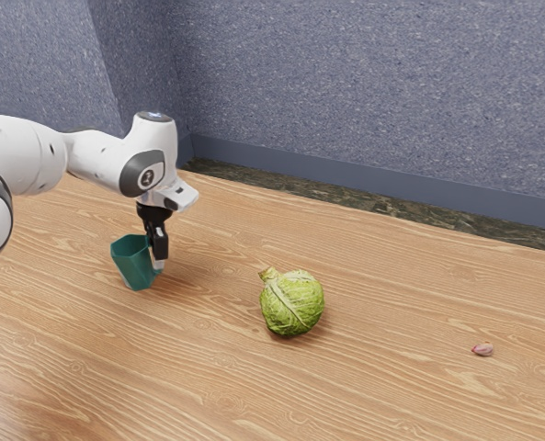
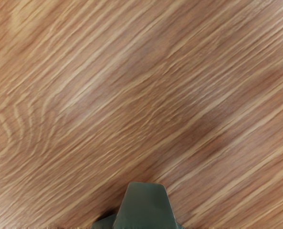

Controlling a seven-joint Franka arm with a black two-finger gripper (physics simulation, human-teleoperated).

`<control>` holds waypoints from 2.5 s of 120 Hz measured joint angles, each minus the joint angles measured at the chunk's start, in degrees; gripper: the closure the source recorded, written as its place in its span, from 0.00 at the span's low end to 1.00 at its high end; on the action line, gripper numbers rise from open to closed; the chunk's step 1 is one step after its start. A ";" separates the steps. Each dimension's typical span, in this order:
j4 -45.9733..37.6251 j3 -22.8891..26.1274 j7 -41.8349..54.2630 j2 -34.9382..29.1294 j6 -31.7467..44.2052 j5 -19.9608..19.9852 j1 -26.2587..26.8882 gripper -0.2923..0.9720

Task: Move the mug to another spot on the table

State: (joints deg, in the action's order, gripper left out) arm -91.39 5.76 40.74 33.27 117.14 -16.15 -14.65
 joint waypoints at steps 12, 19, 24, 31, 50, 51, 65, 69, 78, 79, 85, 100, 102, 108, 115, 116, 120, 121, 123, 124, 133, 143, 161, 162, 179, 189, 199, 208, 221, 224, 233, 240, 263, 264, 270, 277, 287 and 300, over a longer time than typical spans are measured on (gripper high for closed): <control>0.14 -0.04 -0.04 0.00 0.18 -0.39 0.07 0.35; 0.25 -0.04 -0.08 0.00 0.27 -0.90 0.12 0.39; 0.28 -0.04 -0.12 0.00 0.32 -1.15 0.13 0.43; 0.30 -0.04 -0.18 0.00 0.37 -1.38 0.20 0.48; 0.32 -0.04 -0.34 -0.05 0.46 -1.63 0.35 0.60; 0.32 -0.03 -0.35 -0.06 0.47 -1.64 0.36 0.60; 0.35 0.00 -0.56 -0.10 0.59 -1.81 0.41 0.64; 0.36 -0.01 -0.63 -0.13 0.63 -1.87 0.41 0.66; 0.37 -0.05 -0.79 -0.23 0.72 -2.01 0.51 0.69; 0.37 -0.05 -0.81 -0.25 0.73 -2.02 0.52 0.70; 0.37 -0.05 -0.96 -0.32 0.73 -2.16 0.57 0.71; 0.66 0.05 -1.56 -0.54 0.03 -3.19 0.71 0.72; 0.79 0.10 -1.68 -0.58 -0.23 -3.47 0.72 0.73; 1.24 0.28 -2.07 -0.69 -1.26 -4.27 0.79 0.73; 1.56 0.51 -2.60 -0.80 -2.76 -5.23 1.09 0.75; 1.60 0.54 -2.68 -0.81 -2.98 -5.36 1.16 0.75; 1.85 0.70 -2.99 -0.84 -3.89 -5.89 1.44 0.76; 1.89 0.80 -3.07 -0.84 -4.11 -6.01 1.51 0.76; 1.97 0.96 -3.24 -0.85 -4.54 -6.22 1.65 0.76; 2.01 1.04 -3.32 -0.85 -4.75 -6.31 1.71 0.76; 2.34 2.34 -4.13 -0.86 -6.51 -6.95 2.03 0.78; 4.24 3.95 -5.28 -0.73 -8.86 -7.43 2.92 0.80; 6.62 6.02 -7.80 -0.16 -13.35 -7.92 4.65 0.84; 6.65 6.10 -7.99 -0.12 -13.59 -7.92 4.69 0.84; 12.88 10.03 -11.75 3.52 -20.28 -7.69 4.50 0.85; 18.21 11.29 -13.96 7.51 -24.60 -7.27 4.70 0.85; 22.02 11.60 -16.71 11.09 -28.69 -5.19 4.75 0.85; 24.03 11.69 -19.35 13.50 -31.27 -2.00 4.58 0.85; 26.64 12.79 -23.43 15.46 -33.80 1.81 4.21 0.85; 27.36 13.20 -24.40 15.86 -34.23 2.33 4.19 0.85; 28.35 13.70 -27.65 16.97 -35.25 3.33 4.16 0.85; 28.57 13.72 -30.32 17.79 -35.91 3.77 4.11 0.85; 33.10 13.73 -39.06 19.70 -39.52 4.34 3.03 0.85; 33.40 13.74 -39.41 19.82 -39.64 4.35 2.95 0.85; 35.05 13.78 -41.40 20.47 -40.29 4.41 2.33 0.85; 37.34 13.90 -43.50 21.60 -40.88 4.44 1.73 0.85; 40.61 14.49 -46.18 24.08 -41.43 4.47 1.48 0.85; 41.86 15.22 -49.17 25.88 -41.48 4.43 1.50 0.85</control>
State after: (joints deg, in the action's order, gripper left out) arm -49.53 20.97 -8.42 59.15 75.66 -11.72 -13.15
